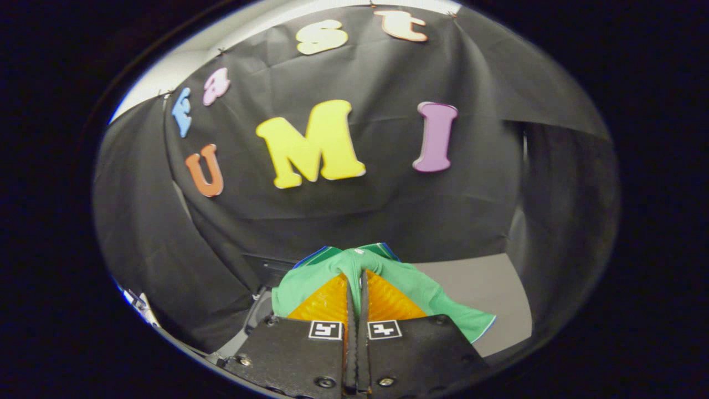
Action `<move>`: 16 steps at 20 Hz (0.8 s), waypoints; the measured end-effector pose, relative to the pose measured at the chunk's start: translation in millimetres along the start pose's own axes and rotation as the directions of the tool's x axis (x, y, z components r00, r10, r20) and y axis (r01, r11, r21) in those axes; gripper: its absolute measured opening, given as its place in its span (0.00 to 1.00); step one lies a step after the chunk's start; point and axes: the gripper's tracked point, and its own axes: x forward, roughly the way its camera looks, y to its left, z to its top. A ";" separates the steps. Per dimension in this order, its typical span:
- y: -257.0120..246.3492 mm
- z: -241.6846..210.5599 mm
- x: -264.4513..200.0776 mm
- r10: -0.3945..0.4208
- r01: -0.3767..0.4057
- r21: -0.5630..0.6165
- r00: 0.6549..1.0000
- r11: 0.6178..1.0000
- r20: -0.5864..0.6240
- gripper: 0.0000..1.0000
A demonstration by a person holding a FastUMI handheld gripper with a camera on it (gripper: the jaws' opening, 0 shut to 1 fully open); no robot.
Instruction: Put the clothes into the washing machine and then close the washing machine lid.
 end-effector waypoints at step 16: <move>234.5 -70.2 133.7 0.332 -0.347 -0.058 0.927 0.936 -0.176 0.04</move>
